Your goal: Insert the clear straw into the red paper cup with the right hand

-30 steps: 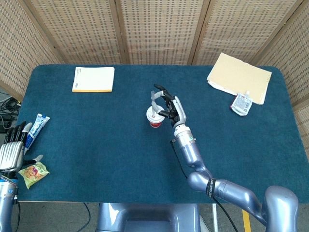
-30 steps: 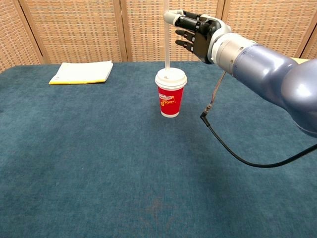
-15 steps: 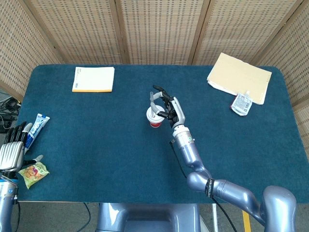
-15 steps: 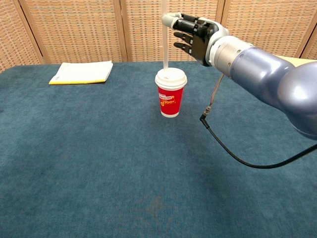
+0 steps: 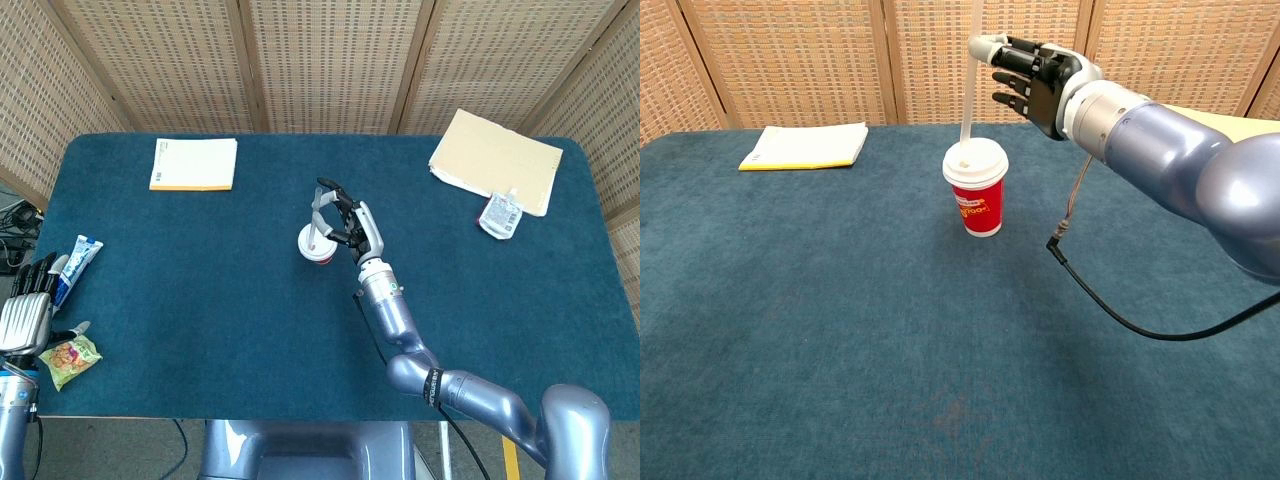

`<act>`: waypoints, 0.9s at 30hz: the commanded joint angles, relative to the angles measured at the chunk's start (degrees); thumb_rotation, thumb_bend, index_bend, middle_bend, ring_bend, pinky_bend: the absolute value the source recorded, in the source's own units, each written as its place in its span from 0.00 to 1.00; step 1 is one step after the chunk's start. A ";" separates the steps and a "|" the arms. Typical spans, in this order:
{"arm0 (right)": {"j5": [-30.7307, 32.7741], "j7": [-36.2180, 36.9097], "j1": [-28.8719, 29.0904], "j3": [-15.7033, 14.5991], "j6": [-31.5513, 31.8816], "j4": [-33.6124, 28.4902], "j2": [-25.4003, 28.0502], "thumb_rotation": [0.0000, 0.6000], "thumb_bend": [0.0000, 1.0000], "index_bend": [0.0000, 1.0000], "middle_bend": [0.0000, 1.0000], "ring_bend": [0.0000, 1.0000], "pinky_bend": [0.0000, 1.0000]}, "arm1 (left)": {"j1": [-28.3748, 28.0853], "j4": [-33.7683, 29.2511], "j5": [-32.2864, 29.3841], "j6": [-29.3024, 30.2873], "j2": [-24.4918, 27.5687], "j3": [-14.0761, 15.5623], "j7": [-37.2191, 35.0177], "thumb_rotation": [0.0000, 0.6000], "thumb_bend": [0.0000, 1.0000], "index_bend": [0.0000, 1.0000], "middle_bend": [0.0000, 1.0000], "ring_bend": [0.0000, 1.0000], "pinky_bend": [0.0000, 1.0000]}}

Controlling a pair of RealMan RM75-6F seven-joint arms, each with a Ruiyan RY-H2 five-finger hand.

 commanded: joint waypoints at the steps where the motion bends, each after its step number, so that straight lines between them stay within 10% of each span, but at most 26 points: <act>1: -0.08 0.27 -0.03 -0.05 -0.14 0.21 -0.08 1.00 0.60 0.60 0.23 0.00 0.00 | -0.02 -0.03 0.00 -0.05 0.01 0.03 0.06 1.00 0.11 0.00 0.00 0.00 0.00; 27: -0.38 -0.12 0.73 0.58 0.10 0.30 0.16 1.00 0.59 0.60 0.23 0.00 0.00 | -0.04 -0.14 0.04 -0.19 0.15 0.14 -0.07 1.00 0.11 0.00 0.00 0.00 0.00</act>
